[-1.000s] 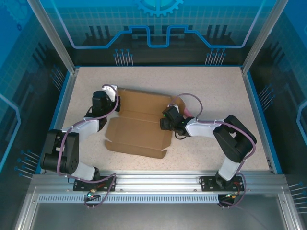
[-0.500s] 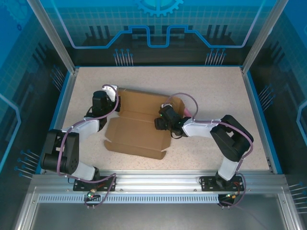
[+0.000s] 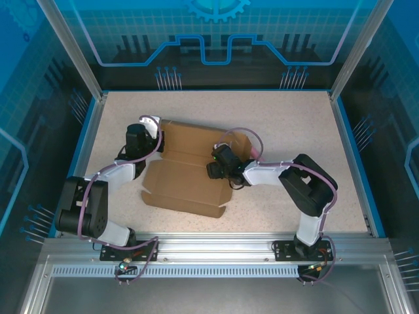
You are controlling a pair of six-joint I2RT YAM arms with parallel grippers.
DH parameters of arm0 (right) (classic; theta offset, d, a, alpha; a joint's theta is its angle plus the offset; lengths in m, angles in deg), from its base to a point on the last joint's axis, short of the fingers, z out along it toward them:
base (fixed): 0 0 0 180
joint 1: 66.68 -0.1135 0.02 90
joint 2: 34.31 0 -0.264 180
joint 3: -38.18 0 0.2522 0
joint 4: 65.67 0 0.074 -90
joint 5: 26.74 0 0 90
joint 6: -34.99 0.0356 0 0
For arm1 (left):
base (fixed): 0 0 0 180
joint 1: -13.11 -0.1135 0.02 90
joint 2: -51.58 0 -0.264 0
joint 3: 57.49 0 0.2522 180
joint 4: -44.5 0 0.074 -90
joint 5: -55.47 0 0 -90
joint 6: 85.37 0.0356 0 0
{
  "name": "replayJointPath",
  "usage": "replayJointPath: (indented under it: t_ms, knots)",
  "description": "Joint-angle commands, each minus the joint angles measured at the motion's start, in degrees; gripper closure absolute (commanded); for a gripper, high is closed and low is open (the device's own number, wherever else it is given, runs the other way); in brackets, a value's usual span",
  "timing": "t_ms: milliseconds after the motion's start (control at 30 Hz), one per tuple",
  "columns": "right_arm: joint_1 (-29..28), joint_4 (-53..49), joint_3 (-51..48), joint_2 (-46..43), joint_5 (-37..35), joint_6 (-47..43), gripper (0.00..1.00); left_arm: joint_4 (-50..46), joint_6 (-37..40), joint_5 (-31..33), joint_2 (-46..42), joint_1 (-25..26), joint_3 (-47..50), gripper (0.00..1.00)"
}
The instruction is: Fold the paper box
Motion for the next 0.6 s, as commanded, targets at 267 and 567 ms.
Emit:
replayJointPath:
  t_ms: [267, 567]
  knots:
    - [-1.0, -11.8, -1.2, -15.3, 3.5, -10.6, 0.36, 0.7, -1.4, -0.8, -1.5, 0.2, 0.7, 1.00]
    - [0.2, -25.9, -1.1, -29.0, 2.1, -15.6, 0.36, 0.6, -1.5, -0.8, -1.4, 0.2, 0.6, 1.00]
